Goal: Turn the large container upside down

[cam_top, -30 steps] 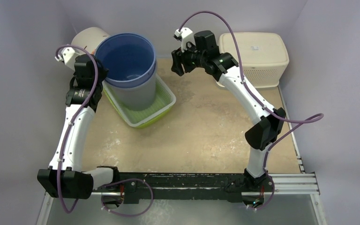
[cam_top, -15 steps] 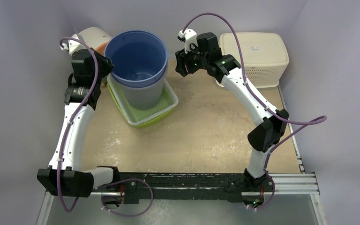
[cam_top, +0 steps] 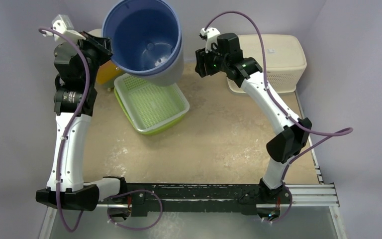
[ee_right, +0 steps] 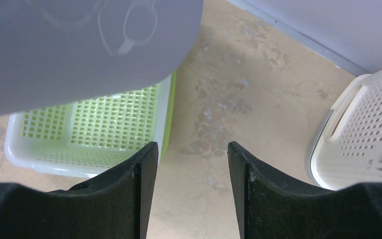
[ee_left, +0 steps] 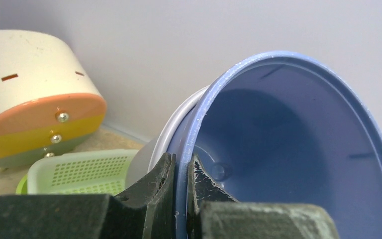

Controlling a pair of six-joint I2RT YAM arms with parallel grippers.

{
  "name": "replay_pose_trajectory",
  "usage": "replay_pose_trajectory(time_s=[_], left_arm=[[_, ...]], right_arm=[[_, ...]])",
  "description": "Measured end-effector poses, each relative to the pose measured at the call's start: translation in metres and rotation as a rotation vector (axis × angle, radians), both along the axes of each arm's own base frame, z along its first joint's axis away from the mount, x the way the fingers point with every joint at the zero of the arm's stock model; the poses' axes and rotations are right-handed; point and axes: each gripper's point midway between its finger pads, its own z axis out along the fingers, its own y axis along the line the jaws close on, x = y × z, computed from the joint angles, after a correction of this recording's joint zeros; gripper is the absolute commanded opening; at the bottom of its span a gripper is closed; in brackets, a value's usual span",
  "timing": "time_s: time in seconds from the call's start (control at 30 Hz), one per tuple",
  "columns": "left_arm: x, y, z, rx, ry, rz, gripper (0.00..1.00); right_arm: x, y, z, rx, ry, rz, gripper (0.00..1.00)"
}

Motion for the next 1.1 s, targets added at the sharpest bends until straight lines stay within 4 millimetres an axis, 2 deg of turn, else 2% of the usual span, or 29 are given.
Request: replay_pose_trajectory(time_s=[0.1,0.23,0.27,0.4,0.47,0.6,0.67,0.73,0.87,1.0,1.1], left_arm=[[0.0,-0.002,-0.019,0.024,0.035,-0.013,0.0],[0.002,-0.003,-0.072,0.064,0.172,-0.021,0.0],[0.003,0.001,-0.079,0.074,0.194,-0.006,0.0],[0.0,0.004,-0.095,0.106,0.25,0.002,0.0],[-0.001,0.005,-0.099,0.12,0.27,0.001,0.0],[-0.002,0.006,-0.108,0.129,0.302,-0.002,0.0],[0.0,0.005,-0.112,0.134,0.314,-0.008,0.0],[0.002,0.004,-0.116,0.137,0.327,-0.014,0.0],[0.002,0.003,-0.123,0.141,0.351,-0.019,0.0],[0.005,0.001,-0.129,0.14,0.372,-0.031,0.0],[0.013,-0.005,-0.14,0.138,0.402,-0.068,0.0]], right_arm=[[0.002,-0.006,0.007,0.014,-0.01,-0.016,0.57],[0.005,-0.01,0.011,0.036,-0.013,-0.028,0.58],[0.006,-0.01,0.011,0.043,-0.011,-0.028,0.58],[0.004,-0.006,0.02,0.081,-0.011,-0.003,0.59],[0.003,-0.004,0.032,0.102,-0.027,0.012,0.57],[0.0,0.006,0.084,0.183,-0.111,0.064,0.55],[-0.003,0.01,0.102,0.219,-0.139,0.091,0.55],[-0.007,0.016,0.111,0.248,-0.146,0.12,0.54],[-0.006,0.034,0.104,0.26,-0.12,0.16,0.53],[-0.008,0.063,0.083,0.239,-0.073,0.224,0.56],[-0.02,0.083,0.064,0.206,-0.032,0.287,0.59]])
